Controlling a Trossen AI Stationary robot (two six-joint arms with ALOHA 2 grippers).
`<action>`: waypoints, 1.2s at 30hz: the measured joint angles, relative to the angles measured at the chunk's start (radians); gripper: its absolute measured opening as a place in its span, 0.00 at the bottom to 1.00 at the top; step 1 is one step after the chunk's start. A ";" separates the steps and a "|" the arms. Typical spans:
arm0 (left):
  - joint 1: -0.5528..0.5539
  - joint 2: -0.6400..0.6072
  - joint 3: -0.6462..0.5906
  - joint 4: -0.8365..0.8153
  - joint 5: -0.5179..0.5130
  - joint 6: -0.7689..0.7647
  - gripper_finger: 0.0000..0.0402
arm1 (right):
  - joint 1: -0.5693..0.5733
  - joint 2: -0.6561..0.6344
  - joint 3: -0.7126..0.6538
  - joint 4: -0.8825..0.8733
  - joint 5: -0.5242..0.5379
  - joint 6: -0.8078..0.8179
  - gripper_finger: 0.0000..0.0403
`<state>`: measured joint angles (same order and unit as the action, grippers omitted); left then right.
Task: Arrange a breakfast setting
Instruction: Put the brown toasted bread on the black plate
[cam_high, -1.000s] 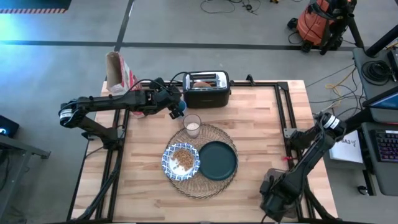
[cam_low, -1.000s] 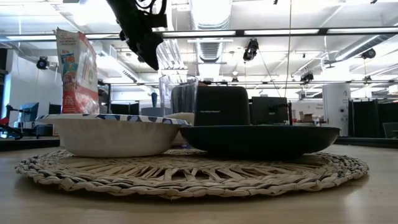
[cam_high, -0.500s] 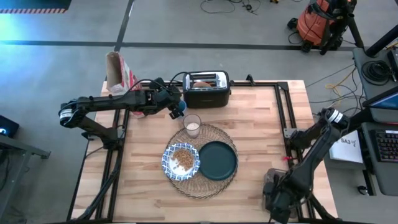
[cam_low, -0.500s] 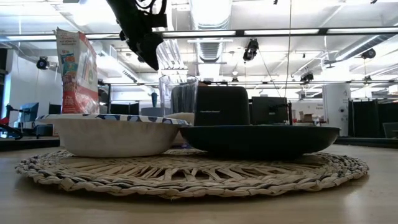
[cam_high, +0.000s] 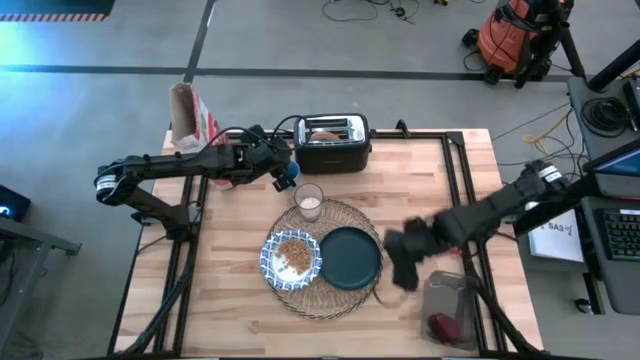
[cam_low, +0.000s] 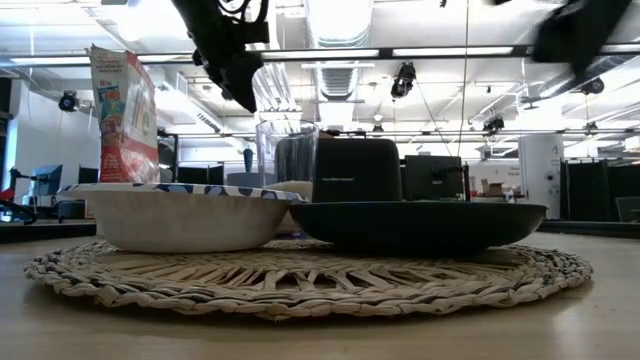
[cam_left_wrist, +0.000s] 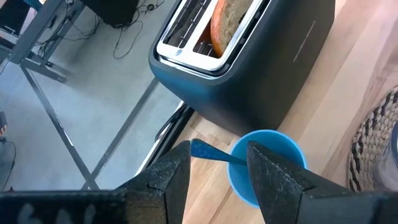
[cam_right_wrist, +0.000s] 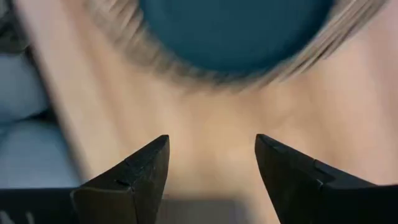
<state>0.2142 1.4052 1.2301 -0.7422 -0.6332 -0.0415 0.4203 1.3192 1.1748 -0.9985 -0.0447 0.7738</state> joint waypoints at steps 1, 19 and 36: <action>0.000 0.000 0.000 0.000 0.000 -0.005 0.35 | -0.050 -0.010 0.000 -0.001 0.021 -0.077 0.56; 0.000 0.006 0.000 0.121 0.002 0.003 0.35 | -0.716 0.065 0.047 0.665 0.172 -1.138 0.56; 0.000 0.006 0.000 0.119 -0.004 -0.073 0.35 | -0.926 0.313 0.154 0.857 0.002 -1.314 0.56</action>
<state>0.2138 1.4113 1.2301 -0.6232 -0.6369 -0.1143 -0.5060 1.6317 1.3284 -0.1415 -0.0423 -0.5400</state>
